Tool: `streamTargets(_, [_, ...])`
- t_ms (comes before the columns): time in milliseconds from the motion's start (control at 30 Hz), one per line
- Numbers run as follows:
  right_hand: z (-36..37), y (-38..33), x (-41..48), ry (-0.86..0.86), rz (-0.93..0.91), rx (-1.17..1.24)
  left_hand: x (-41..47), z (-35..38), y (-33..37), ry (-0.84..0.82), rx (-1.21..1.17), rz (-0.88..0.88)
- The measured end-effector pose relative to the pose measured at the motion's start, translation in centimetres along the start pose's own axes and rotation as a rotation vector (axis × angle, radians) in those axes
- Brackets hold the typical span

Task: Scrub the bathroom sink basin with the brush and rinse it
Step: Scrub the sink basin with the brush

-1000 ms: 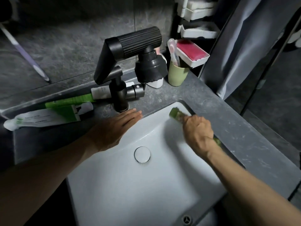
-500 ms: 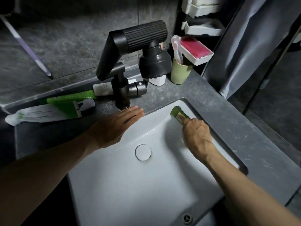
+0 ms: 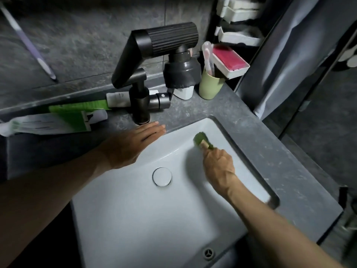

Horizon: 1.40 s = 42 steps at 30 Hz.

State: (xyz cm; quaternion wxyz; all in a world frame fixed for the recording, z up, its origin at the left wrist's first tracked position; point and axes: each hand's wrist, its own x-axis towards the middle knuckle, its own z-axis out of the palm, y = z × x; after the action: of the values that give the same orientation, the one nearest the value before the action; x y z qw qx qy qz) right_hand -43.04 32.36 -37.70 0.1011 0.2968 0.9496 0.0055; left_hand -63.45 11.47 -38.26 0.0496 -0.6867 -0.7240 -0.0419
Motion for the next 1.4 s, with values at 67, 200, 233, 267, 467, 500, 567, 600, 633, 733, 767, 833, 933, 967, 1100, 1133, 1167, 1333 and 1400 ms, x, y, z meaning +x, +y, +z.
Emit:
streamTargets(67, [1.6, -1.5, -2.0, -0.091, -0.075, -0.017, 0.1, 0.1, -0.2, -0.006, 0.002, 0.007])
streamTargets(200, [-0.3, 0.9, -0.5, -0.038, -0.021, -0.063, -0.1, 0.6, -0.4, 0.013, -0.014, 0.005])
streamTargets(233, [-1.1, 1.8, 0.5, 0.031, -0.002, -0.116, -0.1, 0.7, -0.3, 0.013, -0.021, 0.002])
streamTargets(267, [-1.4, 2.1, 0.9, 0.084, 0.007, -0.163, 0.0, 0.7, -0.3, 0.012, -0.027, -0.003])
streamTargets(467, [-0.3, -0.2, -3.2, -0.167, -0.15, -0.101, -0.1, 0.6, -0.1, -0.057, 0.029, -0.055])
streamTargets(500, [-1.2, 1.1, -1.6, -0.104, -0.08, -0.128, -0.2, 0.5, -0.2, -0.084, 0.024, -0.059])
streamTargets(567, [-2.9, 2.9, -0.2, -0.025, 0.014, -0.159, 0.0, -0.2, 0.5, -0.113, 0.039, -0.1])
streamTargets(600, [-2.9, 2.8, -0.4, -0.027, -0.006, -0.185, 0.3, -0.6, 1.3, -0.109, 0.048, -0.148])
streamTargets(633, [-2.3, 2.3, -1.4, -0.061, -0.08, -0.199, 0.8, -1.1, 3.0, -0.087, 0.056, -0.219])
streamTargets(733, [-0.1, 0.6, -5.5, -0.245, -0.293, -0.198, 0.9, -1.3, 10.7, 0.027, -0.04, -0.472])
streamTargets(767, [-0.4, 1.3, -4.8, -0.191, -0.285, -0.203, 0.6, -0.8, 14.0, 0.052, -0.129, -0.549])
streamTargets(833, [-2.6, 3.0, -1.6, -0.071, -0.139, -0.215, -0.2, 0.3, 20.1, 0.049, -0.307, -0.662])
streamTargets(933, [-2.6, 2.2, -1.2, -0.051, -0.152, -0.15, -0.3, 1.2, 25.3, 0.004, -0.605, -0.886])
streamTargets(967, [-0.9, 1.3, -2.9, -0.085, -0.229, -0.149, -0.2, 1.2, 26.5, -0.002, -0.654, -0.958])
streamTargets(1100, [0.3, 3.4, -4.0, -0.152, -0.261, -0.164, 0.0, 0.2, 30.7, -0.122, -0.661, -1.071])
streamTargets(1133, [-0.8, 4.2, -2.4, -0.052, -0.229, -0.186, -0.1, -0.2, 31.3, -0.131, -0.635, -1.082])
streamTargets(1167, [-1.5, 4.7, -1.4, 0.076, -0.218, -0.245, -0.1, -0.3, 31.5, -0.13, -0.61, -1.095])
streamTargets(1333, [0.0, 3.2, -5.5, -0.278, -0.373, -0.23, 0.2, -0.2, 31.6, -0.13, -0.557, -1.12])
streamTargets(1400, [-1.2, 4.2, -4.6, -0.209, -0.339, -0.247, 0.2, -0.2, 31.9, -0.111, -0.53, -1.121])
